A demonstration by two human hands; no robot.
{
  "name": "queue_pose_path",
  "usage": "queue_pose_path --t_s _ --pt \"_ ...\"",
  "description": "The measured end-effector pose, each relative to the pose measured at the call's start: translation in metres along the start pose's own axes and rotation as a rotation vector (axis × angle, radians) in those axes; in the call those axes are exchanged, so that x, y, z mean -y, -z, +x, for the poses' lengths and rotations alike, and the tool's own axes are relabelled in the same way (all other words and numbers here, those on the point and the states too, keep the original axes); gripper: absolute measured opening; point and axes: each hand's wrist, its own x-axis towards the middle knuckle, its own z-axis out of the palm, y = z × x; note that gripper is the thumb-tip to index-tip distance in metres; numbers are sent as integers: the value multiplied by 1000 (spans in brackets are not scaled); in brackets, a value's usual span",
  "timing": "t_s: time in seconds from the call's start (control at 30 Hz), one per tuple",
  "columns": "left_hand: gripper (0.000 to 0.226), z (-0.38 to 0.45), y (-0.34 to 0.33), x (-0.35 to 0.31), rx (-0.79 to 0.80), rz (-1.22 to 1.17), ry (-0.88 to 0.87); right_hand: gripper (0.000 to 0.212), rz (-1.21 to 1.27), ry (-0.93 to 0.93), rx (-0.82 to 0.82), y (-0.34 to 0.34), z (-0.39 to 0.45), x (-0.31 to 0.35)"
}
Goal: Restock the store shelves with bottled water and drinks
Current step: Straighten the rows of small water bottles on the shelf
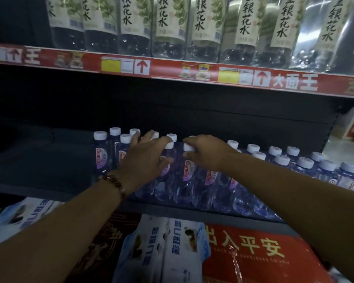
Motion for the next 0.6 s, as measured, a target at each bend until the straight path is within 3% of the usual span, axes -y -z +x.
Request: queue_pose_path --t_s 0.13,0.3,0.6 --pt "27 9 -4 -4 -80 -154 71 19 23 -71 -28 5 4 3" --pt "37 18 0 -7 -40 -102 130 24 3 -87 7 10 5 5" --pt "31 20 1 -4 -52 -68 115 21 37 -91 -15 8 6 1"
